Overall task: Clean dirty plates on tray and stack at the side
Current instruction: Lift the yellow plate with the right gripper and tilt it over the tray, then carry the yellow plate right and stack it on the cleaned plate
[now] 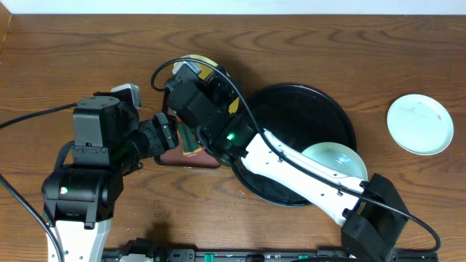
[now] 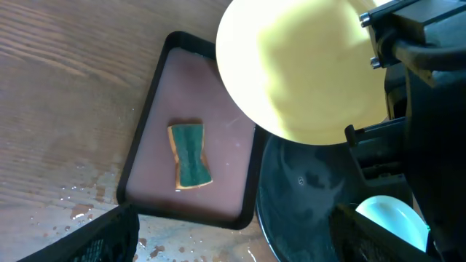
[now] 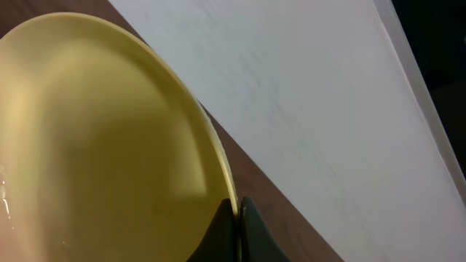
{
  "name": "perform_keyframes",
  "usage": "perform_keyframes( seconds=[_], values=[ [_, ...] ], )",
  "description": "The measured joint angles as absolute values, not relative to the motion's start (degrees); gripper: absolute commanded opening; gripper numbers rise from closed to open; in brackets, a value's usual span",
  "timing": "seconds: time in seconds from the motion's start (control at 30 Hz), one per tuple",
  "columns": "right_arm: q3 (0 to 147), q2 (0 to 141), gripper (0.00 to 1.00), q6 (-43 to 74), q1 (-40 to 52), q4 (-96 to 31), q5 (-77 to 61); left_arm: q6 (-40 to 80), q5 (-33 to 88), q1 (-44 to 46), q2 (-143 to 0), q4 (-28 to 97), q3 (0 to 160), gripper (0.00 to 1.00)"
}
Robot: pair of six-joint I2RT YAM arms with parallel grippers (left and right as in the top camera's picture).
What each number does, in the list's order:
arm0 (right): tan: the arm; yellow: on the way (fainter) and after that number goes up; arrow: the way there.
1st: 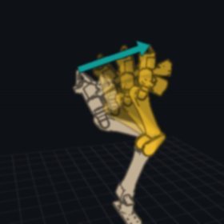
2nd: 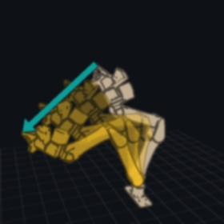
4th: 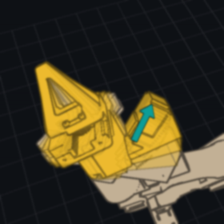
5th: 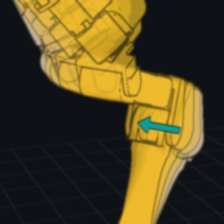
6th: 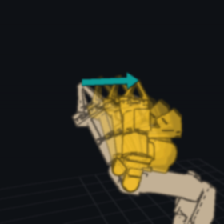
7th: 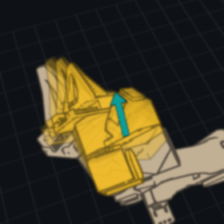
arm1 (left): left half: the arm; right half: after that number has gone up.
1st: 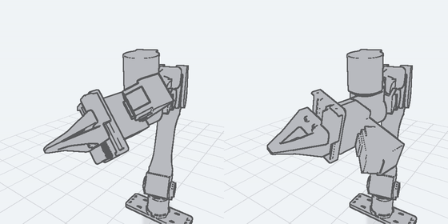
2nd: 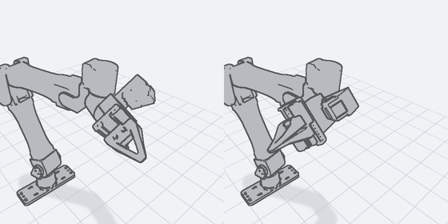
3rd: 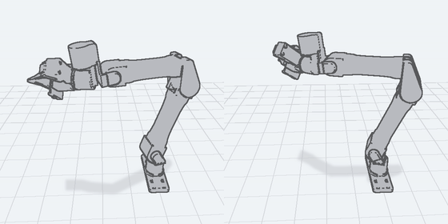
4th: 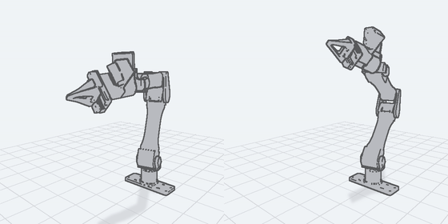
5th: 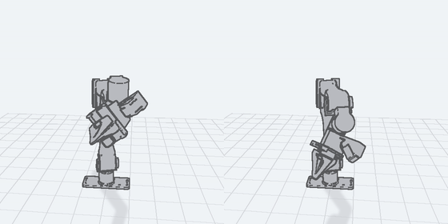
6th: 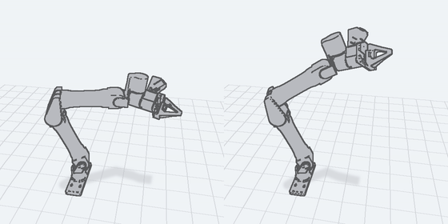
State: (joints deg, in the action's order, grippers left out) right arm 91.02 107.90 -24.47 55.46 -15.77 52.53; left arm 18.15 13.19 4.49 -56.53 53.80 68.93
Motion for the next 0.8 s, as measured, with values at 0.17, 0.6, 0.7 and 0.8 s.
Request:
perform_keyframes(
  seconds=[0.17,0.6,0.7,0.8],
  values=[
    [91.02,107.85,0.01,-22.17,55.44,-19.53,49.82,18.15,13.19,4.49,-56.53,53.8,68.93,0.84],
    [91.07,107.44,0.01,-19.97,52.73,-20.71,46.06,18.15,13.19,4.49,-56.53,53.8,68.93,0.84],
    [91.05,107.39,0.01,-19.51,52.77,-19.92,47.37,18.15,13.19,4.49,-56.53,53.8,68.93,0.84],
    [91.11,107.24,0.01,-19.66,52.8,-21.93,45.82,18.15,13.19,4.49,-56.53,53.8,68.93,0.84]
  ],
)
